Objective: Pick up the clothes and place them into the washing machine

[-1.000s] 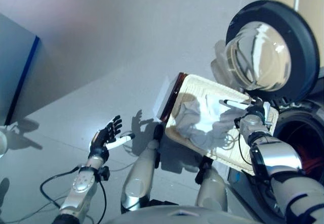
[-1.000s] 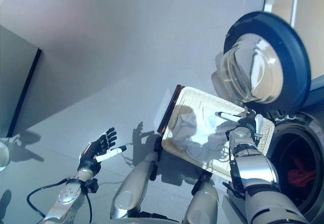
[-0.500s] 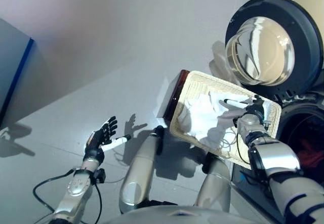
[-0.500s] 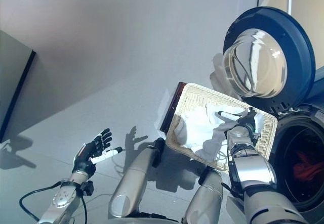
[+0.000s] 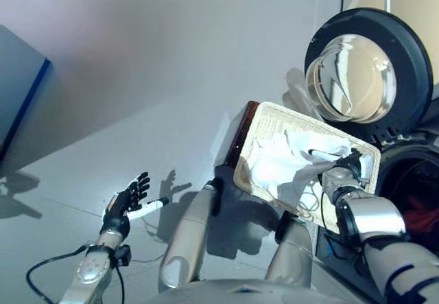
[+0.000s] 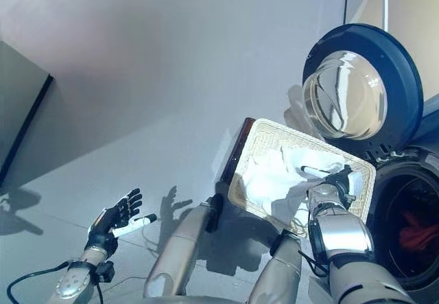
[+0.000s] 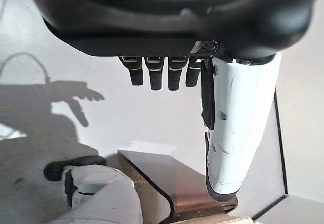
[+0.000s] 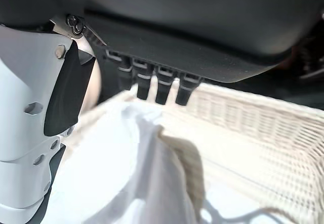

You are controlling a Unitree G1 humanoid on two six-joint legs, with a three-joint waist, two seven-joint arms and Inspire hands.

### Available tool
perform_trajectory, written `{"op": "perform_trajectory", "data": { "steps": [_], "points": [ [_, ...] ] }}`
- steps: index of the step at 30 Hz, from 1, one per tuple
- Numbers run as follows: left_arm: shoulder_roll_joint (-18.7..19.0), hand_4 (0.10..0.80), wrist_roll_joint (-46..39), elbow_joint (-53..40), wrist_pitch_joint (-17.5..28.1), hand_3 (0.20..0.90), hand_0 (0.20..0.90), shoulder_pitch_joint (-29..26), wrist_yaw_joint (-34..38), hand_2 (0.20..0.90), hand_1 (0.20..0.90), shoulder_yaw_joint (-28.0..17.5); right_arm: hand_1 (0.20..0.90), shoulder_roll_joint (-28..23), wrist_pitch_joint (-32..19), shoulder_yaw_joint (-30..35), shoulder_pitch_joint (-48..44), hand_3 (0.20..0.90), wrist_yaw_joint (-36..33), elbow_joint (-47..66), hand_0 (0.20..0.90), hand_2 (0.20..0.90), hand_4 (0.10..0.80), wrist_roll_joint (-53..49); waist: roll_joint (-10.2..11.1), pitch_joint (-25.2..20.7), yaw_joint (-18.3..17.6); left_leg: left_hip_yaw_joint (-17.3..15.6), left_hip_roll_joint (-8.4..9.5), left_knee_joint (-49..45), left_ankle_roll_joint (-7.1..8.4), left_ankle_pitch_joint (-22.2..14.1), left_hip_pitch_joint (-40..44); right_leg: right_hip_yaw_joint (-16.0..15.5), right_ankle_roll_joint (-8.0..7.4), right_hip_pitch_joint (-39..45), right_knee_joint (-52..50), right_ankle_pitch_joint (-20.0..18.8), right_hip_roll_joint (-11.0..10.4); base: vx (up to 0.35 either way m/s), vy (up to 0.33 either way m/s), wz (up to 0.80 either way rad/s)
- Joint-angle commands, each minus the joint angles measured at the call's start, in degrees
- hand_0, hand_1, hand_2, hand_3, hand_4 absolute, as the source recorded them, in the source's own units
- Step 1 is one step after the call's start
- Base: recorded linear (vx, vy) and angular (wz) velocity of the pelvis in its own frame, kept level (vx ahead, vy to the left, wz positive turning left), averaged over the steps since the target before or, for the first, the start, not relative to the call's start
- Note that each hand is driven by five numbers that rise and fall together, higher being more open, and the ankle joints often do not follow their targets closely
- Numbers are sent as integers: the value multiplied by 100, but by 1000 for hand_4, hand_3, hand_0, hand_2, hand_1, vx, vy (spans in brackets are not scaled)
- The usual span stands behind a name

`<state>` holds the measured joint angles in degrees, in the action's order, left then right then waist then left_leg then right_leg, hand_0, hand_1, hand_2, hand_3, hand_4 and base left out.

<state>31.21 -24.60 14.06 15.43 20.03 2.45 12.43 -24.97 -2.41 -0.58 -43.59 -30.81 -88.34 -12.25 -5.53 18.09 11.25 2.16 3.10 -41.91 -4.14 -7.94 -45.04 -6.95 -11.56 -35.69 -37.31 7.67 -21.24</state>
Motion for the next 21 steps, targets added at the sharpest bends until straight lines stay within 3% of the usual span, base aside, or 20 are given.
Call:
{"op": "perform_trajectory", "data": {
  "steps": [1,2,3,12,13,21],
  "points": [
    [127,800,-148,-546,480,900,900,-71,-19,900,900,-228,900,-721,-119,57,129,900,-36,62,900,900,800,-97,-321,-85,152,191,-109,258,345,113,-66,-165,387,-430,-326,-52,161,85,-16,8],
    [125,800,-156,-539,478,900,900,-88,-26,900,900,-237,900,-761,-126,162,167,900,-5,29,900,900,800,-229,-336,-112,155,201,-97,194,355,-81,-40,-119,327,-428,-421,111,158,-8,2,4],
    [130,800,-157,-541,480,900,900,-98,-26,900,900,-230,900,-769,-130,172,169,900,-1,32,900,900,800,-234,-343,-104,164,178,-96,262,333,117,-105,-151,382,-492,-357,-54,148,-6,-3,5],
    [194,800,-162,-741,375,900,900,-66,-186,900,900,-294,900,-839,-238,483,153,900,422,-33,900,900,800,-1073,-400,-178,225,172,-56,308,310,200,-312,-98,372,-775,-454,-54,102,-11,-10,7],
    [188,800,-159,-702,355,900,900,-69,-210,900,900,-291,900,-777,-214,468,149,900,483,-80,900,900,800,-1108,-388,-229,238,202,-53,277,329,26,-245,-64,319,-726,-511,102,99,100,-33,-1],
    [182,800,-178,-736,310,900,900,-109,-243,900,900,-362,900,-526,-416,712,150,900,575,18,900,900,800,-1705,-410,-339,257,207,-48,296,333,25,-266,-70,321,-751,-537,119,98,12,-9,4]
  ]
}}
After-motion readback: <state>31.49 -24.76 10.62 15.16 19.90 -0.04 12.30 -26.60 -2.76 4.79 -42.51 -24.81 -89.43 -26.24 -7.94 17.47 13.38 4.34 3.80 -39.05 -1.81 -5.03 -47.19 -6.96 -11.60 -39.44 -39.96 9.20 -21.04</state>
